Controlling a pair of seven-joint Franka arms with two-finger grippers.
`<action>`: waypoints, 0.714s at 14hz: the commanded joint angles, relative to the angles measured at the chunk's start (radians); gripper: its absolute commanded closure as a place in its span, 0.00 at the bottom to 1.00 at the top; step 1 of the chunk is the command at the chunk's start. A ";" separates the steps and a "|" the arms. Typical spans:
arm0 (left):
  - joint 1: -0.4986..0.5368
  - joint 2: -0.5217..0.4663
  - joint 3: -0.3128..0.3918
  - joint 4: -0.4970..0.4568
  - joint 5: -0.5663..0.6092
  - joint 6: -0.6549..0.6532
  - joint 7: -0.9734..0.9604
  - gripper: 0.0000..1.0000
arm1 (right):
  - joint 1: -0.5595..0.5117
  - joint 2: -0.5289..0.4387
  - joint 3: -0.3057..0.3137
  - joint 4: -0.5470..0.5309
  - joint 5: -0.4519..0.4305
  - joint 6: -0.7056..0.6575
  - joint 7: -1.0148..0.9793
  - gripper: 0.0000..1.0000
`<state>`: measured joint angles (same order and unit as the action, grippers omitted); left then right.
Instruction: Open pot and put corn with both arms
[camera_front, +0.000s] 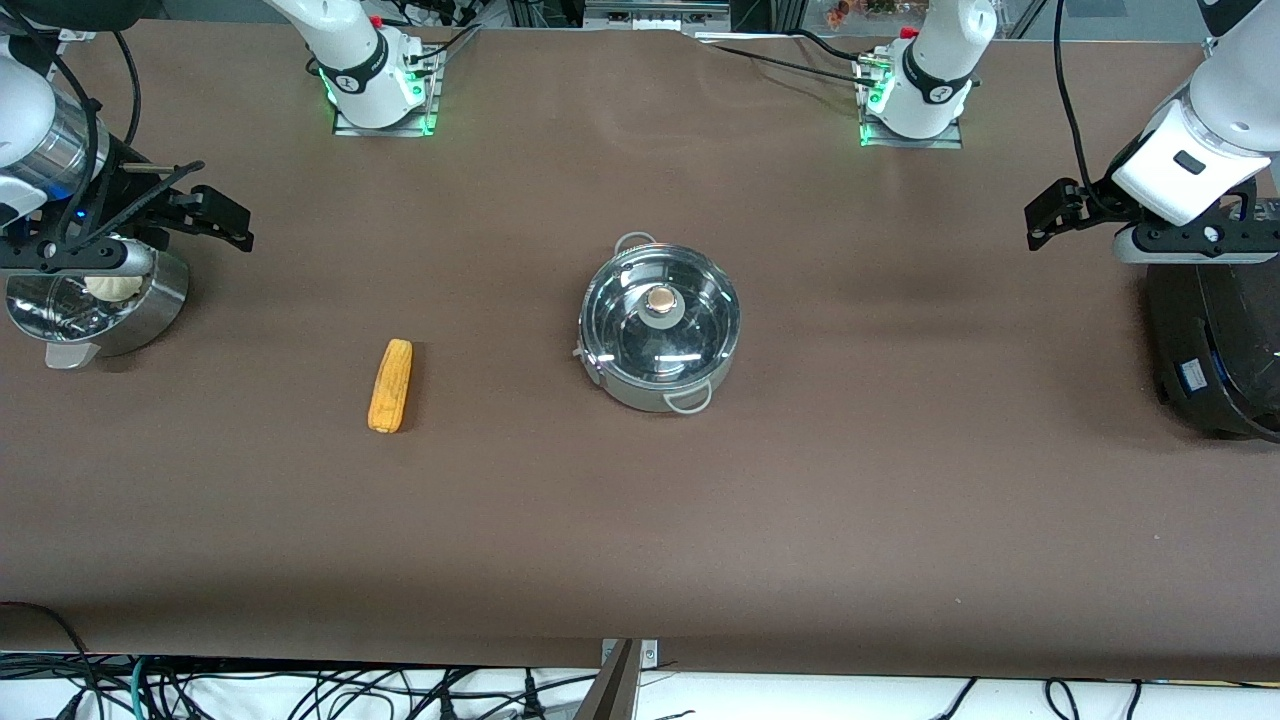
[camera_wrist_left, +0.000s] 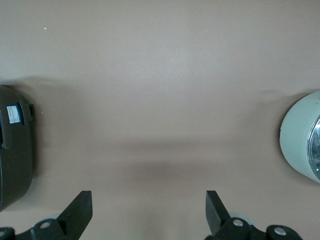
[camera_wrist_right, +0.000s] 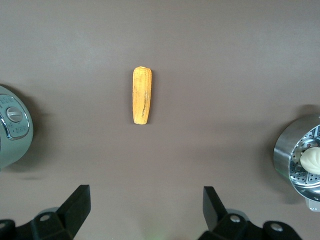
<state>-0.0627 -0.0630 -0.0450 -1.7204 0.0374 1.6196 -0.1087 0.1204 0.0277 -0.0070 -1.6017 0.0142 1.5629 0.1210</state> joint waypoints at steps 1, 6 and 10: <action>-0.003 0.017 0.001 0.042 -0.005 -0.027 0.023 0.00 | 0.002 0.006 -0.001 0.028 -0.016 -0.012 0.008 0.00; -0.002 0.026 0.001 0.045 -0.005 -0.038 0.023 0.00 | 0.002 0.006 -0.001 0.026 -0.016 -0.015 0.003 0.00; 0.000 0.026 0.001 0.045 -0.007 -0.041 0.024 0.00 | 0.002 0.011 -0.001 0.025 -0.005 -0.020 0.006 0.00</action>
<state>-0.0629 -0.0560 -0.0451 -1.7144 0.0374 1.6066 -0.1086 0.1204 0.0300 -0.0070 -1.5980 0.0071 1.5630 0.1210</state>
